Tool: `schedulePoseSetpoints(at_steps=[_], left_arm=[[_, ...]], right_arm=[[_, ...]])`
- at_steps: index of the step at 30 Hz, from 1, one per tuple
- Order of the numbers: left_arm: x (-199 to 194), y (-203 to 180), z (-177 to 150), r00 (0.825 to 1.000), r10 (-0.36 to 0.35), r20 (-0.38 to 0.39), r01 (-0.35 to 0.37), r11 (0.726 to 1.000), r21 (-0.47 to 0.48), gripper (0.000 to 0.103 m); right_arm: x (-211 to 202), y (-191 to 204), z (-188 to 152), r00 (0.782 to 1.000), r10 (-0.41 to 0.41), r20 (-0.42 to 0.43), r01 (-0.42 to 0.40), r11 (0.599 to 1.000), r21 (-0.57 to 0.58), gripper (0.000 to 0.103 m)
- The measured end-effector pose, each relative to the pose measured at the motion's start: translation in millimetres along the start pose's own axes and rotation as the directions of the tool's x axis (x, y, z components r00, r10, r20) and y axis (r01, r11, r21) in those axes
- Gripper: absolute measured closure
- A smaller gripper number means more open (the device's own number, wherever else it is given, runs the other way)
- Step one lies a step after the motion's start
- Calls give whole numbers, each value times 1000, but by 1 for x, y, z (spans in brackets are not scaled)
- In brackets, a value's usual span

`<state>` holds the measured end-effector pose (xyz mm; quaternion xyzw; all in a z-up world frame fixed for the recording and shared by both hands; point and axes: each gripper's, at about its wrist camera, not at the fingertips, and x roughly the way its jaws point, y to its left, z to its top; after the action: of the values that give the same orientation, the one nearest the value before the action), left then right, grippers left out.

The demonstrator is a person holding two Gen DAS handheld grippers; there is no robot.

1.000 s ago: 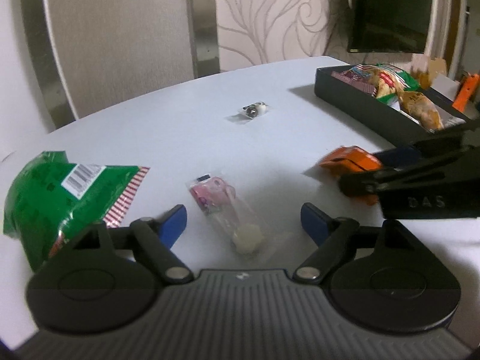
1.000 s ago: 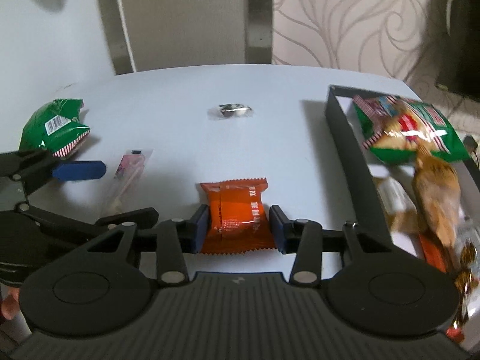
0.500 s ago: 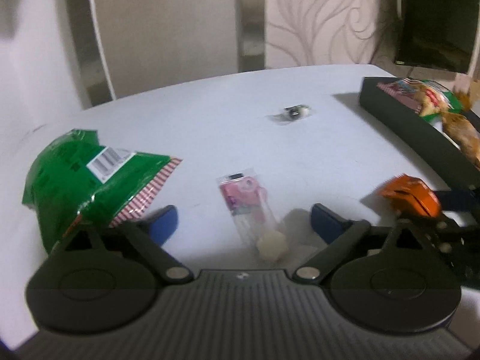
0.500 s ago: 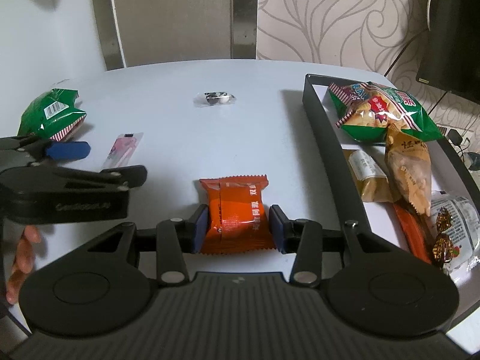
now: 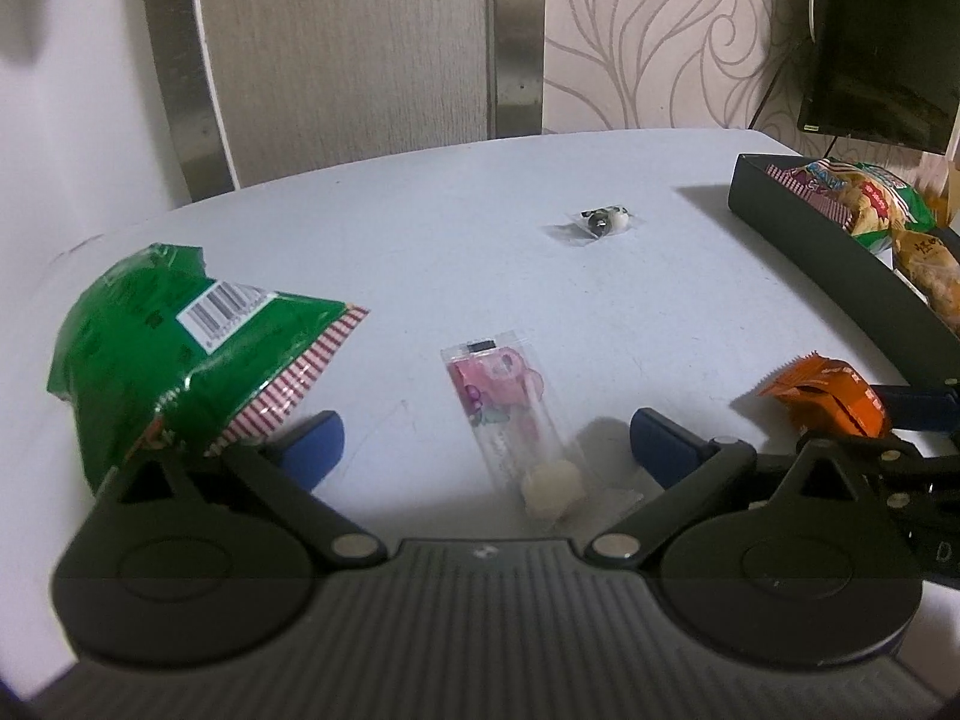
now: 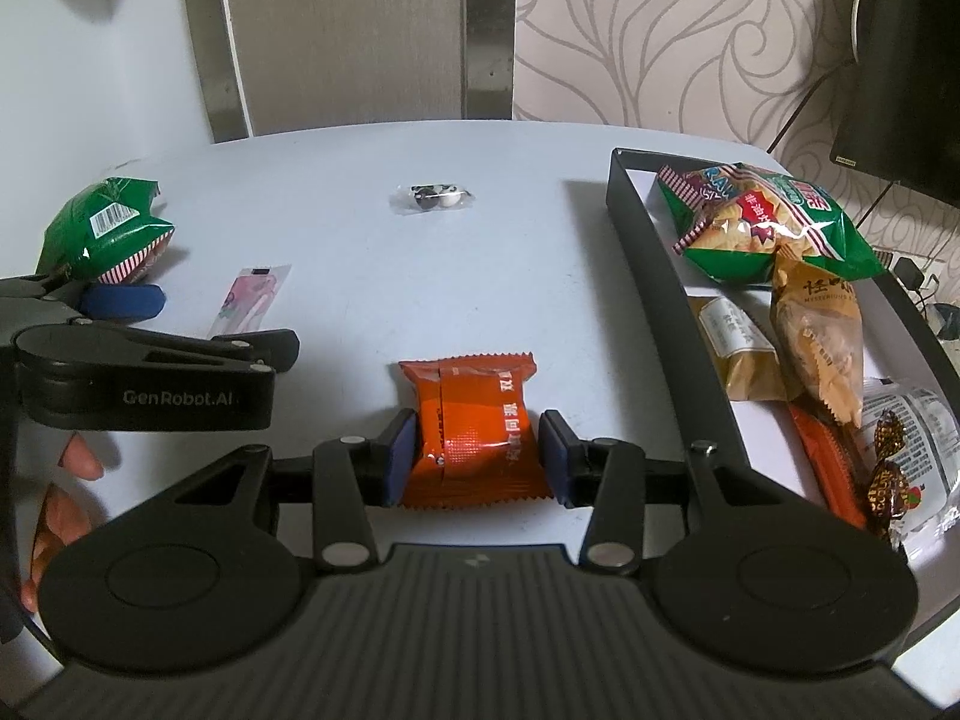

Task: Organize snacks
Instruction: 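Grasp the clear pink lollipop pack with the left tool while the right tool holds the orange packet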

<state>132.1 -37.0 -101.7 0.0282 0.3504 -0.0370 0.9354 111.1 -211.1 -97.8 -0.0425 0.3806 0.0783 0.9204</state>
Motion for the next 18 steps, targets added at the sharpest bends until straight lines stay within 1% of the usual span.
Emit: schedulePoseSetpoints(at_steps=[11,16,18], left_arm=[[0,2,1,1000,-16,-9,17,1000,22,0],[-2,0,2,999,-46,-20,46,998,32,1],[-2,-3,1,998,-59,-17,60,997,47,3]], right_arm=[[1,-1,1,1000,7,0,-7,1000,-3,52],[1,0,1,1000,8,2,-8,1000,-5,52],[1,0,0,1000,9,4,-9,1000,-7,52]])
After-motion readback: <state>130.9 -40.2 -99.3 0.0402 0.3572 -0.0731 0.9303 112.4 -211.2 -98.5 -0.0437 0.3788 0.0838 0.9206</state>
